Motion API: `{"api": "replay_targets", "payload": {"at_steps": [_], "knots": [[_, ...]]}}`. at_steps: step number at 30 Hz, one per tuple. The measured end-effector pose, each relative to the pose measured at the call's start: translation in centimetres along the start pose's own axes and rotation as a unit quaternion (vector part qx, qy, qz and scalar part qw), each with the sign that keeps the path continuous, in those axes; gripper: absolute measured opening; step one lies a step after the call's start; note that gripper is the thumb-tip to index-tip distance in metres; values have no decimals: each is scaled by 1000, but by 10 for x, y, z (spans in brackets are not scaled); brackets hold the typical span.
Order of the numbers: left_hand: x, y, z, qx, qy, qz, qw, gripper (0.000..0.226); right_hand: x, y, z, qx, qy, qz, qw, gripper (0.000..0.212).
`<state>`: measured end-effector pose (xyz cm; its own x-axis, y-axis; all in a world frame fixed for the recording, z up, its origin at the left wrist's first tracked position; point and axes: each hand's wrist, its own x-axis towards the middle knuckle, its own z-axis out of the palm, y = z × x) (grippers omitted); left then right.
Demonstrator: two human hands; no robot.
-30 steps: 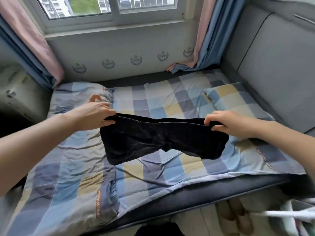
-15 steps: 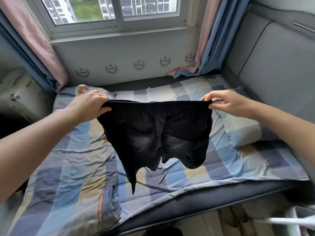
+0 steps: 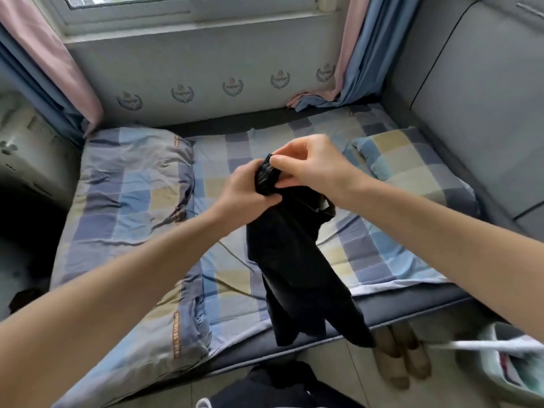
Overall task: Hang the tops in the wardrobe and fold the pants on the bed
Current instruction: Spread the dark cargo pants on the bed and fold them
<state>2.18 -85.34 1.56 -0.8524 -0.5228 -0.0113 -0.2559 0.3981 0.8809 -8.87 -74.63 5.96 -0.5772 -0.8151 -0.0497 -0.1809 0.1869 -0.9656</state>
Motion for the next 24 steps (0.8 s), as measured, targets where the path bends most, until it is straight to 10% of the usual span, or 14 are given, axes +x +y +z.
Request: {"api": "replay_targets", "payload": {"at_steps": [8,13,17,24], "knots": [[-15,0,-31,-124,12,-37,992,19,-25,90,-42,-280,-118,-53,951,32],[-19,-5,-59,-133,-33,-19,990,37,-54,169,-56,-629,-236,-122,730,71],[-21,-18,-83,-127,-55,-24,990,39,-55,183,-73,-720,-236,-245,604,33],[-27,-48,-118,-6,-61,51,997,53,-41,187,-85,-765,-173,-271,558,25]]}}
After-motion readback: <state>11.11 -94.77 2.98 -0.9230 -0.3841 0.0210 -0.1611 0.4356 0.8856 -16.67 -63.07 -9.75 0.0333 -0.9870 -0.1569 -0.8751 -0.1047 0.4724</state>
